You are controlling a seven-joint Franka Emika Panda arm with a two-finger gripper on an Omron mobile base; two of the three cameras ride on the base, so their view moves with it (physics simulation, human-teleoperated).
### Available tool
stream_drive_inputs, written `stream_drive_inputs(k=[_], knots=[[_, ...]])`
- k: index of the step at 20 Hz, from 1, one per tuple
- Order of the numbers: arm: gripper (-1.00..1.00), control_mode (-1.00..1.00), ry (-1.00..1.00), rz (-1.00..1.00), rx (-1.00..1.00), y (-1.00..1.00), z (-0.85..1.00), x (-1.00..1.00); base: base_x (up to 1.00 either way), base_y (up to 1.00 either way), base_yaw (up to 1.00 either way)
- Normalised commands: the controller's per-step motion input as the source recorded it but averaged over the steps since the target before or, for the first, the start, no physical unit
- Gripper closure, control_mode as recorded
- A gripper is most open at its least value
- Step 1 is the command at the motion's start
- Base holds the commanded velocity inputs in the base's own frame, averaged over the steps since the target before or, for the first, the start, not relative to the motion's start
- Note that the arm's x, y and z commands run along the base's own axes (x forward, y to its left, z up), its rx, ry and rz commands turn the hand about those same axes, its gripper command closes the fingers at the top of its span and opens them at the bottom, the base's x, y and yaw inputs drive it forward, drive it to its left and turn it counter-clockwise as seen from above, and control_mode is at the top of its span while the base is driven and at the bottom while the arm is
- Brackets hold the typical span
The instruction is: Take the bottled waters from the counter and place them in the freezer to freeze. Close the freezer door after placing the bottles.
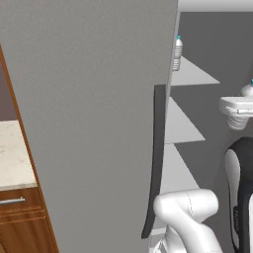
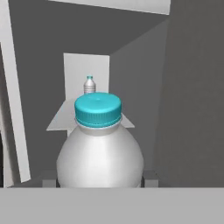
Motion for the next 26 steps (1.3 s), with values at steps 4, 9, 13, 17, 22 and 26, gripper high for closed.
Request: stream_drive_inputs(k=[4,9,13,17,22,26], knots=[[1.0,-1.0,0.03,0.0,0.02,-0.15,0.02,0.42,0.0,0.0,0.0],[1.0,-1.0,0.0,0.0,0.01,-0.02,0.0,0.33,0.0,0.0,0.0],[1.0,-1.0,0.05,0.02,0.0,0.0,0.0,0.42,0.0,0.0,0.0],[1.0,-1.0,0.0,0.06,0.01,0.0,0.0,0.32,0.0,0.0,0.0],[1.0,-1.0,0.0,0.15,0.0,0.0,0.1,0.3,0.0,0.0,0.0],[1.0,-1.0,0.02,0.11,0.0,0.0,0.07,0.38,0.0,0.0,0.0]])
